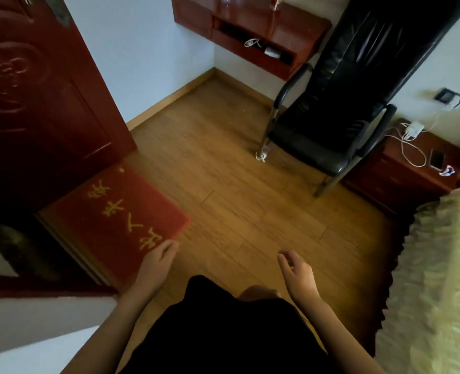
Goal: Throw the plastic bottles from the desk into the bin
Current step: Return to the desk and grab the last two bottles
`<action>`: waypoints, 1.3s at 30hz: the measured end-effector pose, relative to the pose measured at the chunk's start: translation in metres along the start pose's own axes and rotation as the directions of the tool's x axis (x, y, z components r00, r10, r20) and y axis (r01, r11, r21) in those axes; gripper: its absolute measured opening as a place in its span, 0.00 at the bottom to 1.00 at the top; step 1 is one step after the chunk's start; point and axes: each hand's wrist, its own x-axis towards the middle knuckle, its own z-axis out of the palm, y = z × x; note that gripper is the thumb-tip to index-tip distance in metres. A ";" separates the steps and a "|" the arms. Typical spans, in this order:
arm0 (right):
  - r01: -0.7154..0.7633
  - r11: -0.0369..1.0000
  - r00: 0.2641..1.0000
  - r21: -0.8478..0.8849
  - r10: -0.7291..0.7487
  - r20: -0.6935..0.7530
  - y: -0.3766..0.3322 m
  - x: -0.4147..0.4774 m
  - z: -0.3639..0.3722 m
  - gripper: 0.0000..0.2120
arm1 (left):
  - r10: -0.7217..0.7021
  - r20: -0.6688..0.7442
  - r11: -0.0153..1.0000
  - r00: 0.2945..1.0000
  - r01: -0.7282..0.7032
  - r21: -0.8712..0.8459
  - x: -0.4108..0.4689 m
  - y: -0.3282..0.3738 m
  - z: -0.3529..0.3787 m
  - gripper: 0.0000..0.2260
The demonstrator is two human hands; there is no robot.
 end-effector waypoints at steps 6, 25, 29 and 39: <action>-0.058 0.998 0.998 0.005 0.058 -0.038 -0.028 0.112 -0.026 0.11 | 0.015 0.056 1.000 0.998 -0.015 0.008 0.121 0.076 -0.001 0.09; 0.177 0.979 0.966 -0.103 -0.153 0.207 -0.256 0.562 -0.102 0.09 | -0.212 -0.268 0.959 0.940 0.148 -0.240 0.428 0.236 -0.038 0.11; 0.163 0.984 0.965 -0.077 -0.143 0.218 -0.294 0.636 -0.086 0.08 | -0.241 -0.251 0.944 0.938 0.166 -0.285 0.501 0.240 -0.066 0.12; 0.036 0.999 0.998 0.023 -0.037 0.051 -0.400 0.790 -0.075 0.05 | 0.032 -0.089 0.995 0.995 -0.040 -0.091 0.734 0.380 -0.178 0.13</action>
